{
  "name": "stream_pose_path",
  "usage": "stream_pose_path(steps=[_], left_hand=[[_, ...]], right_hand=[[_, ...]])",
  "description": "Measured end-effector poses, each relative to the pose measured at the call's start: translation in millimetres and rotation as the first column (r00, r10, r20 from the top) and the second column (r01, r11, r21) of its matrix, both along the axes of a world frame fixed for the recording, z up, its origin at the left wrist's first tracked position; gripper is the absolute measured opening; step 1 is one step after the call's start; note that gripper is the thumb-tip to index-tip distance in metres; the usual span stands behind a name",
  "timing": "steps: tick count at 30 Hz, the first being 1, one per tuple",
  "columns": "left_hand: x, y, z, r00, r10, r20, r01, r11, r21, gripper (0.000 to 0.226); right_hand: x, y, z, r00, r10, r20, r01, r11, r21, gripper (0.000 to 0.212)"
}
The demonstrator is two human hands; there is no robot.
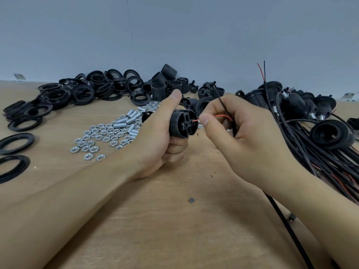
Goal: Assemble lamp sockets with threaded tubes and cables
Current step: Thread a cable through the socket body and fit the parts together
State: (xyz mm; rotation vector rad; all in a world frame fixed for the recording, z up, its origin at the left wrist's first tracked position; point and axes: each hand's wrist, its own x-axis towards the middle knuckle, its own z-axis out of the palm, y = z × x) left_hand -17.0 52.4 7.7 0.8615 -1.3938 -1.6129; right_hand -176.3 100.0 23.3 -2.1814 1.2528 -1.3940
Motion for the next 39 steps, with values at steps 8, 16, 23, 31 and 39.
stream_pose_path(steps=[8,16,23,31,39], left_hand=[[1,0,0,0.998,-0.054,0.012,0.053,0.999,0.009,0.072],[0,1,-3,0.997,-0.061,0.056,0.061,0.998,0.001,0.079],[1,0,-4,0.997,-0.067,0.045,0.066,0.998,0.019,0.078],[1,1,-4,0.998,-0.057,0.035,0.056,0.998,0.037,0.076],[2,-2,-3,0.996,-0.071,0.051,0.068,0.996,0.06,0.077]], right_hand=[[1,0,-1,0.999,0.041,-0.019,-0.042,0.997,-0.067,0.007],[0,-4,-4,0.996,0.068,0.059,-0.068,0.998,-0.009,0.006],[1,-6,-5,0.993,0.082,0.081,-0.083,0.997,0.008,0.006],[-1,-7,-6,0.982,0.142,0.128,-0.15,0.987,0.059,0.009],[-1,-11,-8,0.981,0.147,0.126,-0.155,0.986,0.056,0.007]])
